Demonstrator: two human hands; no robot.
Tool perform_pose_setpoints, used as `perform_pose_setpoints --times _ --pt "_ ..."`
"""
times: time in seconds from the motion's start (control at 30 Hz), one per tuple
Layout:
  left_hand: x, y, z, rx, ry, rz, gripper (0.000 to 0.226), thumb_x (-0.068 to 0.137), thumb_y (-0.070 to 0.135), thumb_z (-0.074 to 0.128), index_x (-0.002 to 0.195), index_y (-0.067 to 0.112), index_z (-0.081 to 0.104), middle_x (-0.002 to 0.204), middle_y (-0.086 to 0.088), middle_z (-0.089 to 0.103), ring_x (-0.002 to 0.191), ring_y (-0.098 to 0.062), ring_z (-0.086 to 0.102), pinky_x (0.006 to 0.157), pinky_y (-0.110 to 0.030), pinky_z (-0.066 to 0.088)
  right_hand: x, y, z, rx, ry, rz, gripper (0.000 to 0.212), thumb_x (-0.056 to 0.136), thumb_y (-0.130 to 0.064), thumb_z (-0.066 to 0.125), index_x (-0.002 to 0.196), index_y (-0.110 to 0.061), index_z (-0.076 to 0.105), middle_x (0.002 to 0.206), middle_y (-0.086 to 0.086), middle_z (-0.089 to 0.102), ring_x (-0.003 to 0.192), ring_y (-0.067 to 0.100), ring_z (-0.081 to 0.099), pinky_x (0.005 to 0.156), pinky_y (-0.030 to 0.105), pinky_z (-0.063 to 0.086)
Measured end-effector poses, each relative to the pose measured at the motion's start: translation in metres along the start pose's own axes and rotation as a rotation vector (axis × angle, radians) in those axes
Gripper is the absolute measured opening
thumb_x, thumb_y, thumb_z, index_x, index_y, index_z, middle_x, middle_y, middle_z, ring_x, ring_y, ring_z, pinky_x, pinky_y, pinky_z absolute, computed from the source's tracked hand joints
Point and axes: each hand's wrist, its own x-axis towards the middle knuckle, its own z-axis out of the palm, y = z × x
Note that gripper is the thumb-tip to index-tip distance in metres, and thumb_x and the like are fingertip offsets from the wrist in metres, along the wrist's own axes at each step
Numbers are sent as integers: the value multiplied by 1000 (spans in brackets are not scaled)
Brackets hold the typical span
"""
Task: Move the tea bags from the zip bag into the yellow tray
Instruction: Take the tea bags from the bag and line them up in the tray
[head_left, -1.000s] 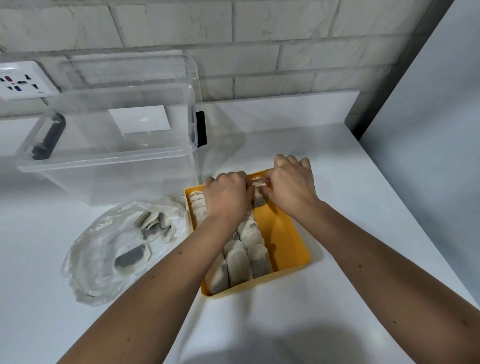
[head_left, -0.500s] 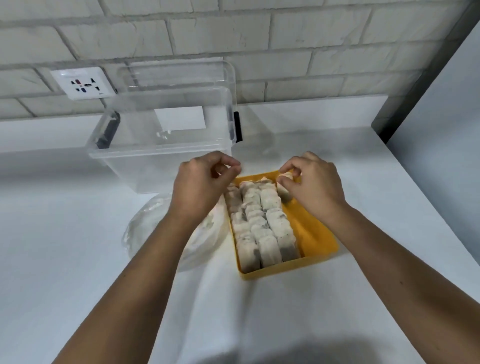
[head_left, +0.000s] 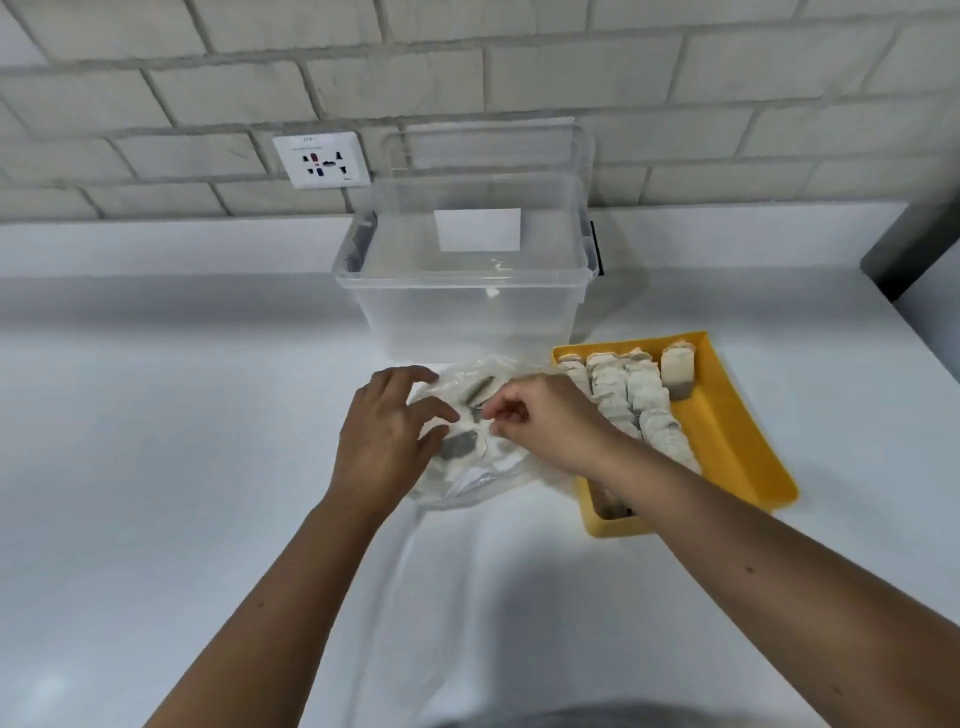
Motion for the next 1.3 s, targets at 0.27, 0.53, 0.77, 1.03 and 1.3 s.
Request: perform_pose_setpoints --times 0.27,0.53,0.77,1.03,1.3 --pt "1 -7 13 28 1 -45 38 69 11 86 105 20 75 112 -4 63 90 -29 59 74 -35 46 22 -17 38 -319 -127 232 50 80 -47 70 105 -5 66 121 17 58 105 33 59 79 30 41" --pt "0 -9 13 -52 -66 -85 45 70 19 87 112 19 72 121 -5 61 102 -26 54 78 -38 54 21 -13 44 -264 -122 228 25 84 -34 67 77 -10 72 83 7 71 86 28 65 69 31 48" --pt "-5 -2 11 55 -53 97 25 93 40 60 88 20 74 145 -7 53 132 -32 44 105 -36 31 11 -13 18 -17 79 85 10 75 -21 81 80 -18 73 76 -6 69 75 12 65 76 31 54" --pt "-7 25 4 120 30 77 7 81 15 75 79 12 68 83 -3 64 76 -27 56 64 -32 39 33 -14 3 -737 -3 31 35 78 10 56 103 -12 67 99 9 65 89 30 64 60 31 37" --pt "-7 21 -1 137 -208 -183 12 89 21 64 91 10 59 71 -6 69 64 -32 64 54 -27 32 49 -11 24 -819 -22 121 35 88 4 45 112 -9 66 116 11 67 109 30 63 82 33 47"
